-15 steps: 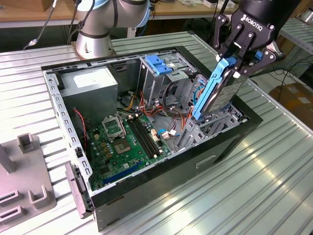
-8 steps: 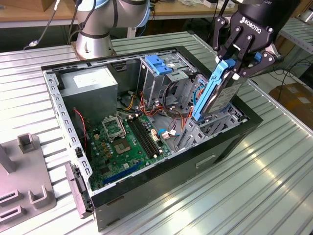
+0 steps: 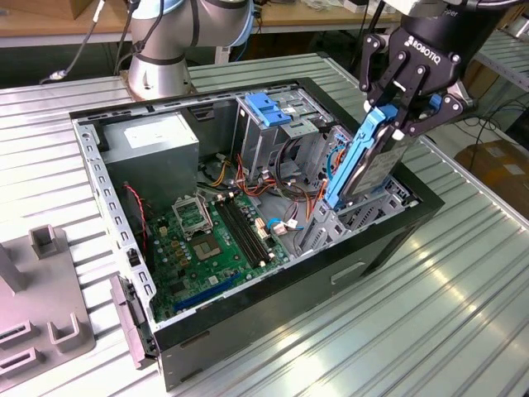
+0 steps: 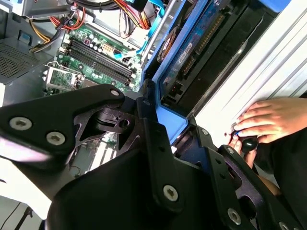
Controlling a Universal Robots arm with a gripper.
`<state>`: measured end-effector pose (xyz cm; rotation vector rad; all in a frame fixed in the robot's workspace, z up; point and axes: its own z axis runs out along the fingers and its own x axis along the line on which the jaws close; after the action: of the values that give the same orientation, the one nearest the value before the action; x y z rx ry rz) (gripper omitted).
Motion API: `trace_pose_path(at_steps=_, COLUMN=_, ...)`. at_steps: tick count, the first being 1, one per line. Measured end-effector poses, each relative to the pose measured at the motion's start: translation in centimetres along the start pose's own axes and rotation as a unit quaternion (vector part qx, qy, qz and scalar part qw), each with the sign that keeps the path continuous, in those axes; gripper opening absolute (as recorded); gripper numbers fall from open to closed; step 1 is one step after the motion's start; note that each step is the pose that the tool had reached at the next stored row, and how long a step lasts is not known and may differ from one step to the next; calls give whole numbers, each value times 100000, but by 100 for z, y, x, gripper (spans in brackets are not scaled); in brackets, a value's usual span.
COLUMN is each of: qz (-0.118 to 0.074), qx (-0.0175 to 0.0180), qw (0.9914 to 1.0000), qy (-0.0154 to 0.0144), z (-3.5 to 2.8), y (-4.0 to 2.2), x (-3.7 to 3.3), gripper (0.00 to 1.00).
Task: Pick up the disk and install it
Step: 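Insert the disk into the insertion slot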
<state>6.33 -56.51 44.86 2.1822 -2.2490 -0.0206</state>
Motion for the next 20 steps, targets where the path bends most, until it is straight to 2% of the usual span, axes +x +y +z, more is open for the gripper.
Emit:
trace_pose_path(at_steps=14, qz=-1, qx=0, qw=100000, qy=-1, z=84, y=-7, x=10, gripper=37)
trace_pose_path(at_steps=20, qz=-1, qx=2, qw=100000, qy=5, z=146, y=-12, x=14, gripper=37)
